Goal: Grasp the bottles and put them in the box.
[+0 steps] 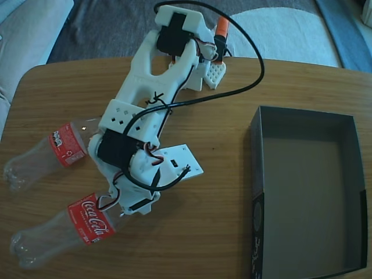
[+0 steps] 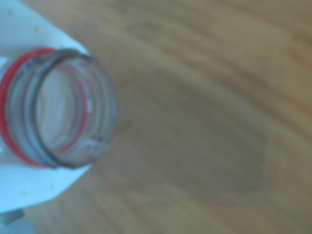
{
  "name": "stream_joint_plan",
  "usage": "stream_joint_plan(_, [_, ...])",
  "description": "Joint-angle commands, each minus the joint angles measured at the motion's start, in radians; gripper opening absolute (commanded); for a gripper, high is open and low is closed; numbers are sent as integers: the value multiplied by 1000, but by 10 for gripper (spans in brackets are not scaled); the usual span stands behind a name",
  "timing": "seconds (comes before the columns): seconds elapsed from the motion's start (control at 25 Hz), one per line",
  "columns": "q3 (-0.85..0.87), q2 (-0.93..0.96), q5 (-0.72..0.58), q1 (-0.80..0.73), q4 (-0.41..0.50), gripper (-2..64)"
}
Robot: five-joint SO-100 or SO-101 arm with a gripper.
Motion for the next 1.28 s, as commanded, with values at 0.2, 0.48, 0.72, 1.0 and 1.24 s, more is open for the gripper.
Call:
stream_joint_plan(0.2, [-210,41,-3,-31,176,8])
stream_joint_plan(0.48, [-400,41,-2,-115,376,8])
stream_joint_plan(0.72, [-591,43,117,-224,410,8])
stream_joint_plan(1.0, [-715,43,118,-414,410,8])
stream_joint_plan(1.24, [-727,43,123,-591,410,8])
